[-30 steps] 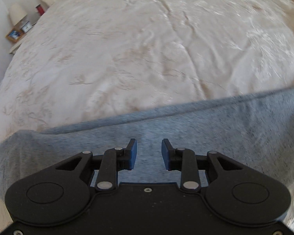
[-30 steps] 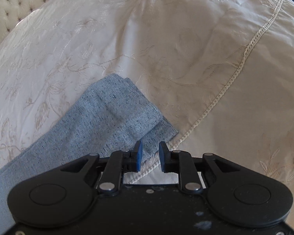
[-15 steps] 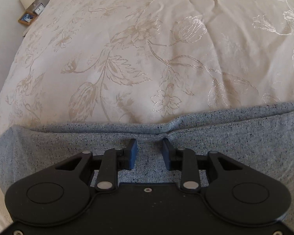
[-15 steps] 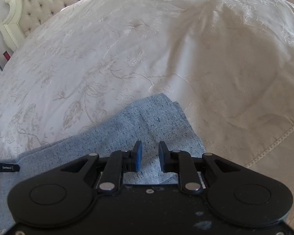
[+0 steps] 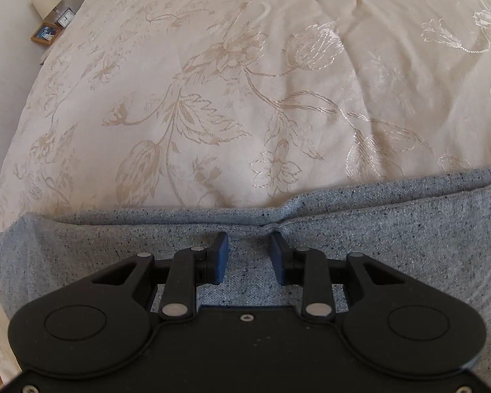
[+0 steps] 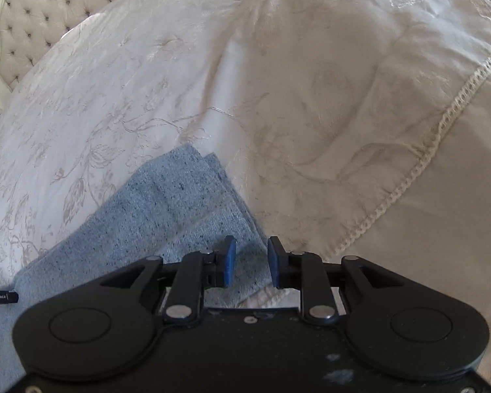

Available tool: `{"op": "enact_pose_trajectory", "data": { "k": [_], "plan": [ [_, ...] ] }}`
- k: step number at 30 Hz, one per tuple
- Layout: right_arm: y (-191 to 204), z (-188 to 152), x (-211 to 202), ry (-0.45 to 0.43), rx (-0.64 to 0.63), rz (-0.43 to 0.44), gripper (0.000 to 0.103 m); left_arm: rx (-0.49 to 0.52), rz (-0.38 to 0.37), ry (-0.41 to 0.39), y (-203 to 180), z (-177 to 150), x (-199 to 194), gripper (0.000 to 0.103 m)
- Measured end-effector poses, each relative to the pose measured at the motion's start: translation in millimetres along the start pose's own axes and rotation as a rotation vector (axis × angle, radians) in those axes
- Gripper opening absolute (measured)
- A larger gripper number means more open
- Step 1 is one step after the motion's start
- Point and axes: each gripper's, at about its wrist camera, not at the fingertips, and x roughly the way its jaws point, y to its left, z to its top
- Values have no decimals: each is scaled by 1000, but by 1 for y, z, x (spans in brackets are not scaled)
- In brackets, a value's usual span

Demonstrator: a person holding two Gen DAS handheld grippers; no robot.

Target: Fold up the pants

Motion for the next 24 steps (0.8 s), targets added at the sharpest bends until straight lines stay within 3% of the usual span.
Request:
{"op": "enact_pose_trajectory", "data": {
  "k": [5,6,8,14,16,21,24],
  "plan": [
    [-6,16,13,35,-75,108,28,1,-1,7,0,1,1,41],
    [-8,19,14,46,-73,144,27,2,-1,7,1,1,1,41],
    [-8,27,14,81,-61,202,4,7,-3,4,1,1,1,41],
    [8,56,-37,19,-69,309,4,17,-13,4,2,1,-2,41],
    [7,59,-46,23,-72,280,4,14,-15,7,2,1,-2,41],
    [-20,34,-5,225,-114,65,4,16,-6,13,1,3,-2,41],
    [-23,28,0,252,-93,5,15,24,-14,1,4,2,-12,41]
  ]
}}
